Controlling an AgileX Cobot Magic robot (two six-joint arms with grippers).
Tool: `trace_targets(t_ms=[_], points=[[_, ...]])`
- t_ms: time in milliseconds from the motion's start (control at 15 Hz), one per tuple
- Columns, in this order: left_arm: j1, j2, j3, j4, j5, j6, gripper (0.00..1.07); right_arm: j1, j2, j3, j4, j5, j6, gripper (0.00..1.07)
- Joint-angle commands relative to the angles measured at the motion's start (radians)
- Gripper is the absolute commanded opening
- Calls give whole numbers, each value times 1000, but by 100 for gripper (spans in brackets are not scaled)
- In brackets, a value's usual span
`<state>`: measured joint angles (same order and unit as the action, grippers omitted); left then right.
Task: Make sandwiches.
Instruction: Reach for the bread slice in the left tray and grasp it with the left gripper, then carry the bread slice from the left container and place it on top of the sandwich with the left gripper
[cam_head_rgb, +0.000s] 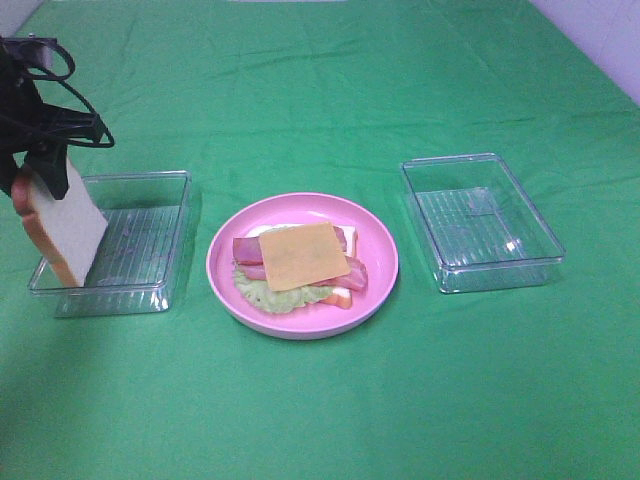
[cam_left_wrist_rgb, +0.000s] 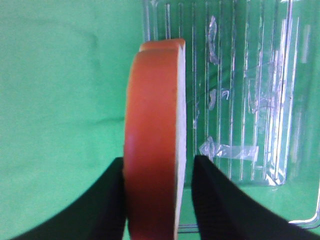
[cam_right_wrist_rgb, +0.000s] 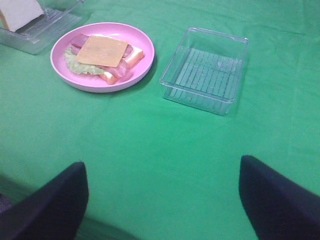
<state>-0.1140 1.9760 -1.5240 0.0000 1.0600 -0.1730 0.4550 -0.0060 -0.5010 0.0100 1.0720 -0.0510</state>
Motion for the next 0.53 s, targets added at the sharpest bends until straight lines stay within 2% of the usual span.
trace_targets(t_ms=[67, 133, 200, 333, 400, 533], points=[[2, 2, -4, 6, -34, 0, 13, 0, -14, 2, -10, -13, 2, 78], [2, 2, -4, 0, -34, 0, 10, 0, -14, 2, -10, -13, 2, 78], [2, 2, -4, 0, -35, 0, 2, 0, -14, 2, -10, -13, 2, 78], [2, -5, -4, -9, -39, 0, 0, 0, -14, 2, -10, -13, 2, 78], [2, -35, -4, -64, -54, 9, 0, 0, -14, 2, -10, -13, 2, 78], [2, -88, -20, -173, -67, 74, 0, 0, -14, 2, -10, -13, 2, 78]])
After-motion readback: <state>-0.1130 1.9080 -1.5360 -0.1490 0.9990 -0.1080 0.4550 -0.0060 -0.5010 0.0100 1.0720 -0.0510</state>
